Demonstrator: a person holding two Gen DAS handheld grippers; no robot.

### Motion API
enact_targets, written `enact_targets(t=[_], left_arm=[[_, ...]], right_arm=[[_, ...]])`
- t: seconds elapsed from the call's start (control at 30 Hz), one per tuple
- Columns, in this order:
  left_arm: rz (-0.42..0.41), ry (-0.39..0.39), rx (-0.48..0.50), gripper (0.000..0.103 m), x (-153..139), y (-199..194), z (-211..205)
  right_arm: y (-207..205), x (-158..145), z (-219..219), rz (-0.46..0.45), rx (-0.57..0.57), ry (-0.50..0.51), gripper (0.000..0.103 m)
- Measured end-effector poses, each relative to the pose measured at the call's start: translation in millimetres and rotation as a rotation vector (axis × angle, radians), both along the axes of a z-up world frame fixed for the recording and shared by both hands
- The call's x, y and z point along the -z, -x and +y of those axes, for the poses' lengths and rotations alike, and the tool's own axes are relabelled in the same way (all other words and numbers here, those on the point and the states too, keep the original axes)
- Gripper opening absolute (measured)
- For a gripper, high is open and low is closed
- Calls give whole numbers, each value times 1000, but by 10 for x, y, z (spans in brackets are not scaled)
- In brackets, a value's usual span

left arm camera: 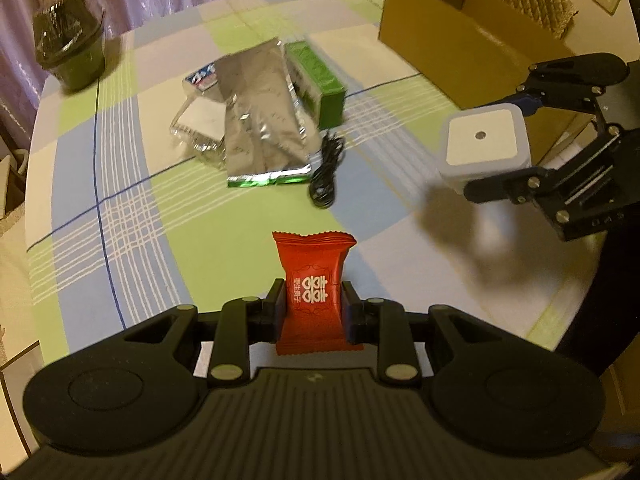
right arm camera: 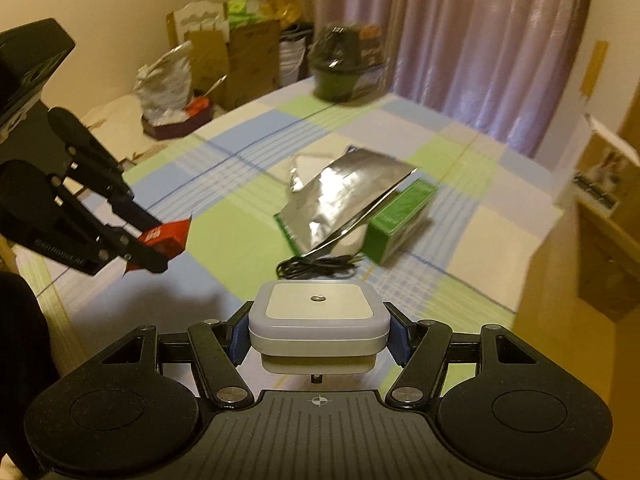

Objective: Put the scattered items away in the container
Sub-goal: 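Lift the candy packet and night light and carry them over the cardboard box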

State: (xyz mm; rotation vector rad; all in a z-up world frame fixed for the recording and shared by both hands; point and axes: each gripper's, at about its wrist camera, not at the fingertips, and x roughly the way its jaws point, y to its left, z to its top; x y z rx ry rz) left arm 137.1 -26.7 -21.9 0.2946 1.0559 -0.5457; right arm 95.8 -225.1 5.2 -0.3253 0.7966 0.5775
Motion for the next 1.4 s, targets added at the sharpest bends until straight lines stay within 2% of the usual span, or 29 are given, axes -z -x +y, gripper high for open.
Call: enact_targets(t=[0.3,0.7,1.1,1.4], left_arm=[[-45,34,39,23,-343,253,-404],[-82,80,90,23,-660,412,-1010],[-102,158,157,23,-892,280,-1976],[-66,231,175,23,-898,75,-2615]], right_arm=[[256,-335,-368,-67,91,-29,67],[447,-653,-973,-140,215,-49,67],[476,-881,-1903,-192,410,-48,67],[419,-834,-2415,-185,493,-58,67]])
